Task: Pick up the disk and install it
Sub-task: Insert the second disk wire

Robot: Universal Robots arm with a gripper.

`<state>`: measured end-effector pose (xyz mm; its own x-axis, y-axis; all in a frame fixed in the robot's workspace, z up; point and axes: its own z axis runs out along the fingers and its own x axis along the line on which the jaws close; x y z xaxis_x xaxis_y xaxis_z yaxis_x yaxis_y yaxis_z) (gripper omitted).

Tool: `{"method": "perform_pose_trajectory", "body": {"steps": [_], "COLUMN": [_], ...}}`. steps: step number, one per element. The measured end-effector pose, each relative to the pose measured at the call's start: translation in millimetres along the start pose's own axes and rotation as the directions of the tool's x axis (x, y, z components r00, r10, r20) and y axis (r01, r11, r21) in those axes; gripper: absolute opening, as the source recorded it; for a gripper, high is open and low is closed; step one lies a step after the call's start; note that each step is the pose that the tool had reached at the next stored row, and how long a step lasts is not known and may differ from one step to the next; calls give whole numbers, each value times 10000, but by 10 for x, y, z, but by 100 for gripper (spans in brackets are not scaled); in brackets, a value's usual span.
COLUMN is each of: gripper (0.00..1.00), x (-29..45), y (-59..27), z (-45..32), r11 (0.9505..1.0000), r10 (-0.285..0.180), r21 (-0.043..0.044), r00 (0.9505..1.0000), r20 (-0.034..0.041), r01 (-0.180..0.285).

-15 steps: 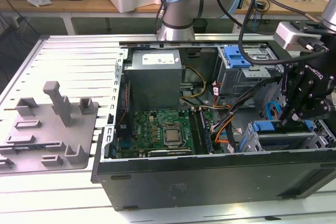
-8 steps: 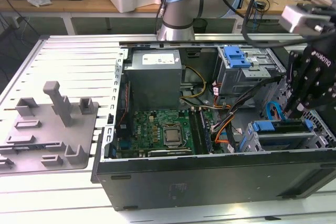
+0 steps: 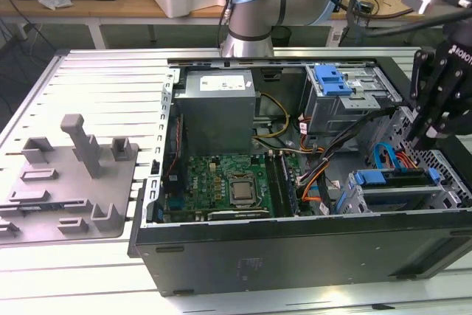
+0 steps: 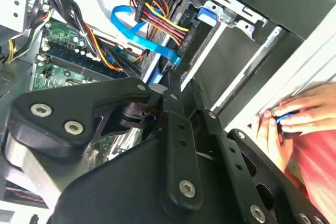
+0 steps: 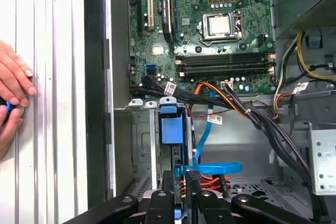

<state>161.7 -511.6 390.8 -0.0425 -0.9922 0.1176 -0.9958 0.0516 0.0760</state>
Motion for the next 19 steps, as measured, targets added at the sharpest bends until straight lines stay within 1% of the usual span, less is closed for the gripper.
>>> {"method": "perform_pose_trajectory", "body": {"steps": [3,5,6,8,19], "gripper": [24,24,24,24,24], "x": [4,2,1,2,2], "y": [3,4,4,4,9], "z": [-43,-45,-46,-46,-45], "r11": [10000,10000,10000,10000,10000], "r10": [0,0,0,1,3], "r21": [0,0,1,1,0], "r00": [10000,10000,10000,10000,10000], "r20": [1,0,-16,-23,-29], "r01": [0,0,0,-1,-3]}}
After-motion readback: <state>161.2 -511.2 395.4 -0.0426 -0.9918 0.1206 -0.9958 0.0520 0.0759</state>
